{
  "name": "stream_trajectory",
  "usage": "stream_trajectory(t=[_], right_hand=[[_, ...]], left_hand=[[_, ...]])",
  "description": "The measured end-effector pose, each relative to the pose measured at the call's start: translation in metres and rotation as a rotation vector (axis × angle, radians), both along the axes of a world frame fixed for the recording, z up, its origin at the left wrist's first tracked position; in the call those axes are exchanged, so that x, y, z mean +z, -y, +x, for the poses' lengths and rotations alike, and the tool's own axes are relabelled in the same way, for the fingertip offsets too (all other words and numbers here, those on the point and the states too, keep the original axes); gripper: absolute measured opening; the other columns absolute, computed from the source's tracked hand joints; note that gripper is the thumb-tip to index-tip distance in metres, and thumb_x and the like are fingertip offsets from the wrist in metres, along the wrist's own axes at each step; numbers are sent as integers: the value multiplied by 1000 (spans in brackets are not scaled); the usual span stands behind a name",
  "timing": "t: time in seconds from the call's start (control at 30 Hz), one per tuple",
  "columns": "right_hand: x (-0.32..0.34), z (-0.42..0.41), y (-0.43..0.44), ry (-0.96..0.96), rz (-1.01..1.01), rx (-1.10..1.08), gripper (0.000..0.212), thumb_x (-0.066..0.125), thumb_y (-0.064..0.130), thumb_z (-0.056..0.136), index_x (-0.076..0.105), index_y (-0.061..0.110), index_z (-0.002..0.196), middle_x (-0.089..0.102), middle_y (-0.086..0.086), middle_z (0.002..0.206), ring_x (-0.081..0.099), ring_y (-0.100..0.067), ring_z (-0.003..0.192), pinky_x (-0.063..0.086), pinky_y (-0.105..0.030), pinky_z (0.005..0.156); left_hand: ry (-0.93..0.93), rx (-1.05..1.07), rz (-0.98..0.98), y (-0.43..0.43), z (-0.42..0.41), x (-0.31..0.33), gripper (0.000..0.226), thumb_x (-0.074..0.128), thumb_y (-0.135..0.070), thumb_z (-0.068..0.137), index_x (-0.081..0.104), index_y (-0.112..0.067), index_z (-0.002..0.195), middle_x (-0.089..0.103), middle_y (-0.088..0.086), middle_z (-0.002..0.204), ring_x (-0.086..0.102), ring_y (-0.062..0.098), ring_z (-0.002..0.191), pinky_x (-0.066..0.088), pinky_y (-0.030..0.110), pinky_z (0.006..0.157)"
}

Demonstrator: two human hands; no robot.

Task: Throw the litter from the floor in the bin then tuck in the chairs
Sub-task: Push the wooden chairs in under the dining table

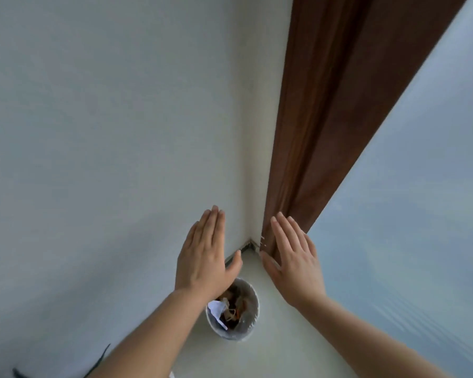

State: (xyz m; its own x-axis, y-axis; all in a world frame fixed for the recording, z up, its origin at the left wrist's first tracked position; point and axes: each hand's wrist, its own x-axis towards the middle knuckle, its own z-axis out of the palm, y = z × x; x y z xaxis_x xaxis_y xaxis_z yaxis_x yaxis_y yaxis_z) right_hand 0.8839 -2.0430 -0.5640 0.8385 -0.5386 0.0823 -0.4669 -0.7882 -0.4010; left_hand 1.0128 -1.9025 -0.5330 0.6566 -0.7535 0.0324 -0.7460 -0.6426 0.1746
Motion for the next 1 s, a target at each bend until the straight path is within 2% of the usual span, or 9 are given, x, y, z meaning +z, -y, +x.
stream_trajectory(t=[0.23, 0.37, 0.43, 0.5, 0.57, 0.67, 0.83, 1.0], right_hand=[[93, -44, -8, 59, -85, -126, 68, 37, 55, 91, 25, 21, 149, 26, 3, 157, 16, -15, 146, 12, -32, 114], [134, -87, -20, 65, -142, -227, 69, 25, 59, 92, 12, 25, 151, 8, 9, 159, -2, -9, 146, -3, -28, 116], [154, -117, -32, 76, -169, -305, 70, 22, 59, 92, 5, 26, 151, 1, 10, 158, -8, -8, 145, -5, -29, 117], [174, -147, -46, 89, -178, -391, 72, 18, 61, 90, 3, 25, 151, -2, 10, 157, -9, -9, 145, -3, -31, 117], [194, -181, -66, 116, -184, -489, 74, 15, 63, 88, 3, 25, 151, -4, 11, 157, -9, -9, 145, -2, -32, 118], [223, -236, -97, 177, -211, -624, 74, 19, 63, 89, 7, 26, 152, -3, 13, 157, -8, -7, 145, 1, -33, 119], [273, -340, -147, 249, -331, -853, 68, 36, 57, 93, 21, 23, 150, 19, 4, 158, 9, -13, 147, 13, -38, 117], [308, -465, -216, 232, -417, -1141, 70, 23, 62, 92, 17, 22, 150, 17, 3, 159, 11, -15, 147, 18, -40, 118]], left_hand=[[70, -137, -133, 12, -42, 95, 80, 42, -50, 82, 32, -2, 145, 35, 14, 153, 32, 25, 141, 26, 39, 116], [107, -291, -186, 10, -68, 129, 81, 44, -50, 82, 30, -3, 147, 31, 13, 154, 28, 24, 143, 20, 37, 116], [112, -356, -208, 8, -85, 146, 80, 42, -51, 83, 29, -4, 147, 31, 13, 154, 29, 25, 143, 23, 38, 118], [123, -420, -242, 6, -106, 160, 78, 41, -51, 84, 32, -4, 146, 34, 13, 153, 31, 26, 142, 24, 38, 117], [129, -505, -267, 3, -131, 176, 76, 40, -51, 85, 33, -5, 146, 34, 12, 153, 31, 25, 142, 18, 36, 119], [102, -650, -321, 1, -177, 196, 75, 40, -51, 86, 33, -5, 145, 34, 12, 153, 32, 25, 141, 15, 33, 115], [87, -930, -387, -6, -278, 231, 75, 35, -54, 89, 29, -7, 148, 28, 10, 155, 23, 22, 143, 12, 32, 116], [85, -1227, -486, -24, -406, 279, 72, 35, -52, 90, 34, -6, 145, 33, 12, 152, 27, 23, 141, 18, 34, 114]])
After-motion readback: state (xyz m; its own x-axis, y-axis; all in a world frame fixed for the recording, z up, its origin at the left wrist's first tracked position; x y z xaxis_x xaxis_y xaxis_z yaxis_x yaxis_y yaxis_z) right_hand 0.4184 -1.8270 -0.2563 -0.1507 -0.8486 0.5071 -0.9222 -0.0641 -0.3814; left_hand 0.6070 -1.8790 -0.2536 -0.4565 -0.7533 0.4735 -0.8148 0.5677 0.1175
